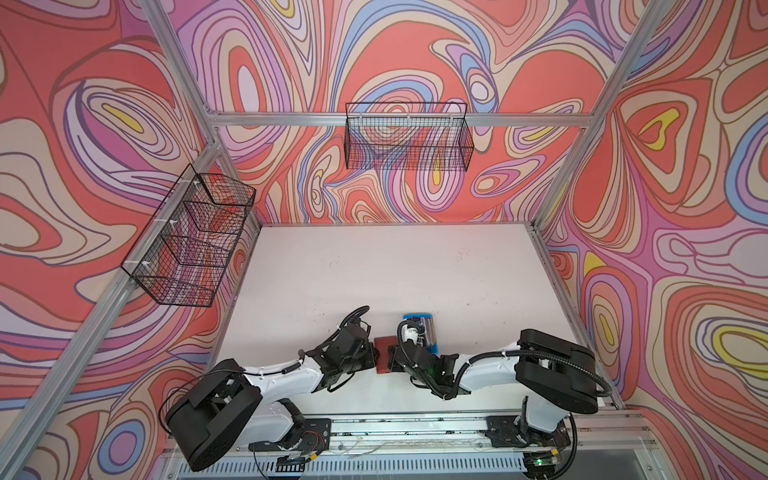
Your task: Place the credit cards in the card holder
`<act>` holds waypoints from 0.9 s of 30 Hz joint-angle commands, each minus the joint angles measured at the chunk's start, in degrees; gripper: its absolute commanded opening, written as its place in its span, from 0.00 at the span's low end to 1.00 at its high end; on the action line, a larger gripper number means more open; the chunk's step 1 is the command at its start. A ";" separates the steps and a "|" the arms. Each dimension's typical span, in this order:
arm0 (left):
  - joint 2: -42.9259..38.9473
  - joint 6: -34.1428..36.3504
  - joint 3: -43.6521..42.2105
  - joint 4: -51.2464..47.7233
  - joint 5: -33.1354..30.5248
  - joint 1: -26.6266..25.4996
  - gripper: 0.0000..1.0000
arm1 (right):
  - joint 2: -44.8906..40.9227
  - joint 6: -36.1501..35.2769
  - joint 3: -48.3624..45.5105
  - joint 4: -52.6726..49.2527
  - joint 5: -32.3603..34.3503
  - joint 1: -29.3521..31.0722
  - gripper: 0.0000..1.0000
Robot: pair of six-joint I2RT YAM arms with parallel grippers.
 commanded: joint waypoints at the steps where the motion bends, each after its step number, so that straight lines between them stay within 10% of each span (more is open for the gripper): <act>1: 2.24 -0.33 -0.35 -4.21 -0.19 -0.15 0.17 | 2.09 1.43 -1.51 -0.56 -2.08 0.36 0.00; 27: 1.80 -0.22 0.36 -5.42 -0.45 -0.08 0.17 | 2.40 0.91 -4.03 -6.77 -2.37 1.68 0.00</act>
